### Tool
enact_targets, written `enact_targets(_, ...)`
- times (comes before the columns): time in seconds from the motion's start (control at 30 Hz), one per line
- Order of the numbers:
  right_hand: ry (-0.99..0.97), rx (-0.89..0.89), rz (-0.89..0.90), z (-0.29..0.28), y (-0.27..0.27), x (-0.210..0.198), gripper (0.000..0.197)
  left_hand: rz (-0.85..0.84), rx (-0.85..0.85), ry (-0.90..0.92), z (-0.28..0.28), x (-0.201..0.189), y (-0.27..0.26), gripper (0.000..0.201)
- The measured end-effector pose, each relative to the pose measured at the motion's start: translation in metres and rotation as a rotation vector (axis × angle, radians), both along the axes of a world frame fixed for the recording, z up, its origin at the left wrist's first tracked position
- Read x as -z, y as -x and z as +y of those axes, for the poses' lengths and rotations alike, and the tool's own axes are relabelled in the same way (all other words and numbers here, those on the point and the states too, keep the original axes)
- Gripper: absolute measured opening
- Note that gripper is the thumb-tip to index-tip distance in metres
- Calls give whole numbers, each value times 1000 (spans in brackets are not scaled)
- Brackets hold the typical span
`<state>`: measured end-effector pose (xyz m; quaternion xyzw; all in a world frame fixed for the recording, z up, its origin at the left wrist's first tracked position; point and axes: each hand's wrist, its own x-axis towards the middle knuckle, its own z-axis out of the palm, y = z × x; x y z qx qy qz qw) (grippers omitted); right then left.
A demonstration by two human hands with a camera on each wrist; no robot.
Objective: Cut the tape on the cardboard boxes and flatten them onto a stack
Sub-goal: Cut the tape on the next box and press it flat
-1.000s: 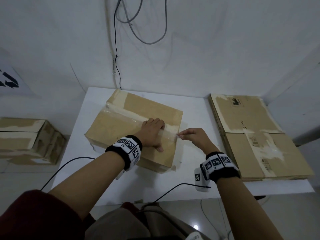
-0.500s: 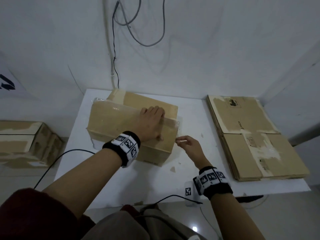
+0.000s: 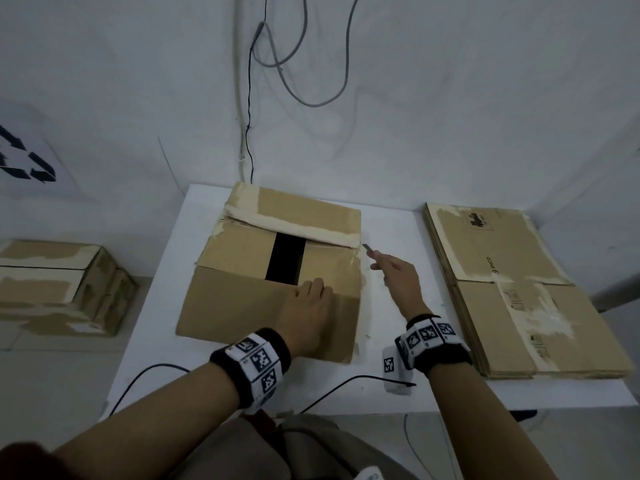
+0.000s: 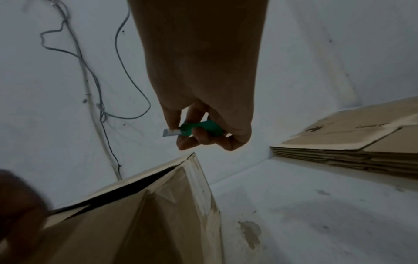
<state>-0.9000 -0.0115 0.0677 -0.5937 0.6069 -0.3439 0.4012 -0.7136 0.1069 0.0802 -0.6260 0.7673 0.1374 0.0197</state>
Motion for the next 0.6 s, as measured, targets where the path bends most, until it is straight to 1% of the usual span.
enact_targets(0.07,-3,-6,32,-1,-6,0,37,-36,-5,37,-3,7,-1,61)
enact_targets(0.13,42,-63,107,-3,-9,3,31,-51,8,46,-7,11,-3,63)
enact_targets(0.2,93,-102,188,-7,-7,7,26,-10,-18,1,-13,10,0,63)
enact_targets(0.27,120,-76,200,-11,-6,8,22,126,-100,-114,-25,-4,4,61)
enact_targets(0.33,119,-59,175,-15,-6,7,20,198,-152,-303,-43,-28,6,70)
enact_targets(0.37,122,-58,170,-17,-7,6,19,224,-163,-412,-56,-40,6,70)
enact_targets(0.4,125,-57,163,-19,-7,4,18,294,-182,-530,-69,-50,5,62)
enact_targets(0.43,127,-50,156,-22,-8,4,17,408,-245,-628,-85,-54,5,51)
enact_targets(0.47,132,-46,148,-27,-7,4,17,551,-343,-680,-99,-56,5,40)
enact_targets(0.5,130,-41,140,-29,-7,5,17,709,-470,-695,-108,-55,4,30)
enact_targets(0.53,127,-39,136,-31,-7,5,16,849,-582,-670,-118,-49,3,24)
enact_targets(0.57,124,-43,142,-35,-6,6,14,966,-662,-628,-130,-41,3,21)
enact_targets(0.6,129,-57,159,-39,-6,7,12,1082,-724,-578,-139,-33,5,22)
